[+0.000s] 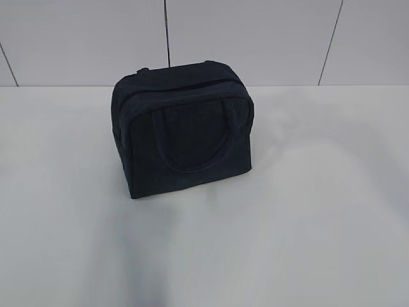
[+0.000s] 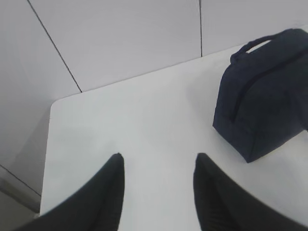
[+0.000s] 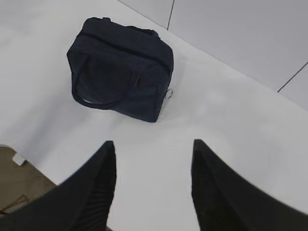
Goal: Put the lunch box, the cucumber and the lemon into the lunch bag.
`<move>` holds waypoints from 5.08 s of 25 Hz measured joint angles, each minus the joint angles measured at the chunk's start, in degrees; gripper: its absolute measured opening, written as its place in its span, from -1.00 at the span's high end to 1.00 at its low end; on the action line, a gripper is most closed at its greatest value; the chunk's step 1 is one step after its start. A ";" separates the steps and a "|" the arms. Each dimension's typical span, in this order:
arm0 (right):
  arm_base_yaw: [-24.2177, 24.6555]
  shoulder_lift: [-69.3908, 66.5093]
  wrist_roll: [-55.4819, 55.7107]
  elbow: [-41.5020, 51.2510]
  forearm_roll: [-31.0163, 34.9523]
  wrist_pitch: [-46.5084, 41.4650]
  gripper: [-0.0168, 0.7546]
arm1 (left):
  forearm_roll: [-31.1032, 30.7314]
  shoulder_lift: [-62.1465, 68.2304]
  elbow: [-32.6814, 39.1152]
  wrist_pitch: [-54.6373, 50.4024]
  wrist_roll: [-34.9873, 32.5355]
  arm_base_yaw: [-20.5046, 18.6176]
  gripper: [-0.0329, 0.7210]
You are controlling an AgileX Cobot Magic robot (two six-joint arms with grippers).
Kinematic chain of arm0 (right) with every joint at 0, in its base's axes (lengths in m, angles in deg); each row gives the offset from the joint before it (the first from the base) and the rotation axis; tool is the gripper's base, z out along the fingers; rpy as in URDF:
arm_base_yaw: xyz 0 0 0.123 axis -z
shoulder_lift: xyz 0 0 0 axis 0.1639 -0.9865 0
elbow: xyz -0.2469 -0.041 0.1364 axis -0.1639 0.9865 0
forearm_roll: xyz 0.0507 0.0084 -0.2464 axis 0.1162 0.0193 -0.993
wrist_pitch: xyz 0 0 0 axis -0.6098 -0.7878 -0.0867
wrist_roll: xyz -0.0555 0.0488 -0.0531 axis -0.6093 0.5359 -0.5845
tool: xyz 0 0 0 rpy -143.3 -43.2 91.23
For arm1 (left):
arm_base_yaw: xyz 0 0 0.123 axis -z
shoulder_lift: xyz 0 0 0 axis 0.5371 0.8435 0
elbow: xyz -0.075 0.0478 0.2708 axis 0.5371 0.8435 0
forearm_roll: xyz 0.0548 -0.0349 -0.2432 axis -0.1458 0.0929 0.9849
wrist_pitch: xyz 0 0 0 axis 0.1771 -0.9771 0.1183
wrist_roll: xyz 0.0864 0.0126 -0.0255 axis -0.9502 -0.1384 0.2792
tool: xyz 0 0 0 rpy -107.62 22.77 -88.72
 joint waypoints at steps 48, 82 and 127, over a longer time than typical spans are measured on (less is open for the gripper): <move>0.00 56.30 28.63 56.79 -15.48 7.28 -0.25 | 9.46 -33.98 25.81 -9.75 0.89 0.09 0.01; 0.00 56.30 28.78 57.76 -15.47 7.28 -0.24 | 18.26 -33.98 25.89 -10.15 -8.99 0.09 0.01; 7.93 56.30 28.78 57.76 -15.47 7.18 -0.24 | 18.94 -33.98 25.89 -10.15 -8.99 -18.44 0.12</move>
